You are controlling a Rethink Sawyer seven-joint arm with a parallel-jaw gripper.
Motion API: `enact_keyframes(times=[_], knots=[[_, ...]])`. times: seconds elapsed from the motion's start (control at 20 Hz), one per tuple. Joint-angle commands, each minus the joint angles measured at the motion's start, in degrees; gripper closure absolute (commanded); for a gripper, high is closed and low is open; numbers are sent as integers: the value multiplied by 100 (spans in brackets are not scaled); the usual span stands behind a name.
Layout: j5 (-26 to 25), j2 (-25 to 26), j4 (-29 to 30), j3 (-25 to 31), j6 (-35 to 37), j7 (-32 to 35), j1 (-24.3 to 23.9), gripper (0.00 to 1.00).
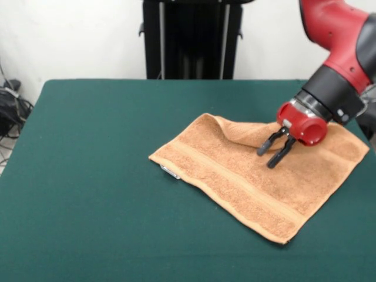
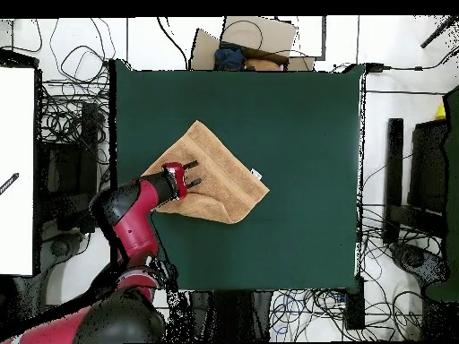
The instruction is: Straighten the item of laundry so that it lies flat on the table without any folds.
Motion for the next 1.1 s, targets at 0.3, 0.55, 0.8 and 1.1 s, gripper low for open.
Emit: enact_keyframes(times=[0.3, 0.55, 0.8, 1.1], knots=[[191, 157, -18, 257, 542, 1033, 3, 0], [518, -61, 275, 394, 678, 859, -20, 0], [1218, -404, 673, 730, 786, 418, -78, 0], [1596, -593, 939, 868, 943, 299, -70, 0]])
